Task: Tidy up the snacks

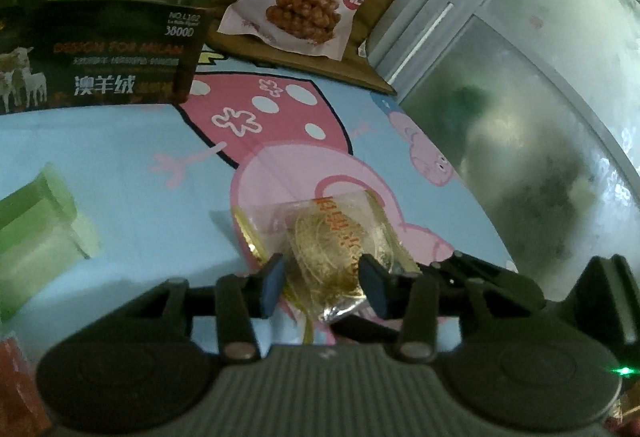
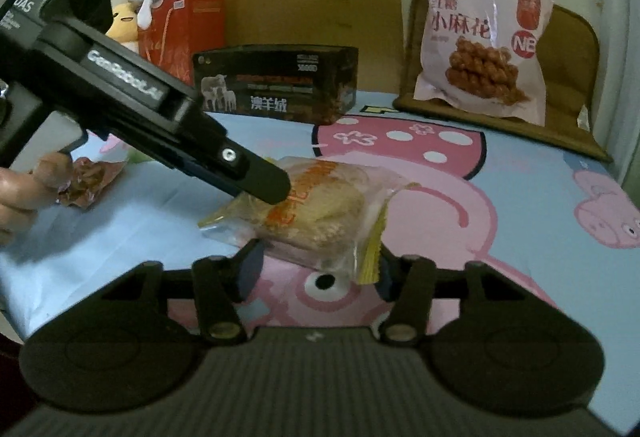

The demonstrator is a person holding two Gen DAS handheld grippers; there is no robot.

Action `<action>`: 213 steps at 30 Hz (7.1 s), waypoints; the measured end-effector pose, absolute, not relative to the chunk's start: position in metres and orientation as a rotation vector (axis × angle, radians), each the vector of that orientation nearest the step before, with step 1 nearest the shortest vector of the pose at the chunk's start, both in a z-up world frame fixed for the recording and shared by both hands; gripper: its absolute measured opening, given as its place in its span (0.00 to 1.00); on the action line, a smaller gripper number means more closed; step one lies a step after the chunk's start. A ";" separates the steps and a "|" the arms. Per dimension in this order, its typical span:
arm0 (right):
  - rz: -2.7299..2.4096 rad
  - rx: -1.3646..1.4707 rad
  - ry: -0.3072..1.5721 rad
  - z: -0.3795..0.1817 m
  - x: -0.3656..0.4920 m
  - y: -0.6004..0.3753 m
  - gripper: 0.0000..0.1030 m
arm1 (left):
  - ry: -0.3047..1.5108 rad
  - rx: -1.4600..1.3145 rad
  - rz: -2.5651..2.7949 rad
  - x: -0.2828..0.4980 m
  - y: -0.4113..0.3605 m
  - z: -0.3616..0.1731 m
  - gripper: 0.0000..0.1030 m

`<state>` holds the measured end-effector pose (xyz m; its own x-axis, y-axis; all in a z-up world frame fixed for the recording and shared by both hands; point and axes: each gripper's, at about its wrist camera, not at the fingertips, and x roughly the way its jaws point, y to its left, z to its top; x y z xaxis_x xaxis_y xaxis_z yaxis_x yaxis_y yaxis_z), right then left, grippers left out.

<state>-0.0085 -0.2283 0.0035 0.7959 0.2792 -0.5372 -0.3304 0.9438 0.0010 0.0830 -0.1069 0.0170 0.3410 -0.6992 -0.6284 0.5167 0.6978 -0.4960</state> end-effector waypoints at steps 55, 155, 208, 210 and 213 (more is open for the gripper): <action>0.754 -0.056 0.617 0.023 0.050 -0.117 0.49 | 0.763 -0.300 -0.414 0.044 0.106 0.047 0.49; 0.576 0.883 0.724 -0.011 0.066 -0.239 0.03 | 0.853 -0.194 -0.684 0.066 -0.010 0.032 0.35; 0.500 0.529 0.740 -0.009 0.051 -0.206 0.05 | 0.867 -0.164 -0.588 0.043 -0.011 0.018 0.35; 0.496 0.492 0.733 -0.007 0.048 -0.203 0.05 | 0.866 -0.176 -0.590 0.042 -0.009 0.017 0.35; 0.493 0.468 0.729 -0.006 0.046 -0.202 0.05 | 0.859 -0.198 -0.593 0.041 -0.005 0.015 0.35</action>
<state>0.0464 -0.2017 -0.0063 0.6439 0.5726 -0.5075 -0.2587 0.7871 0.5599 0.0414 -0.0053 0.0154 0.5046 -0.5647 -0.6530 0.4103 0.8224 -0.3942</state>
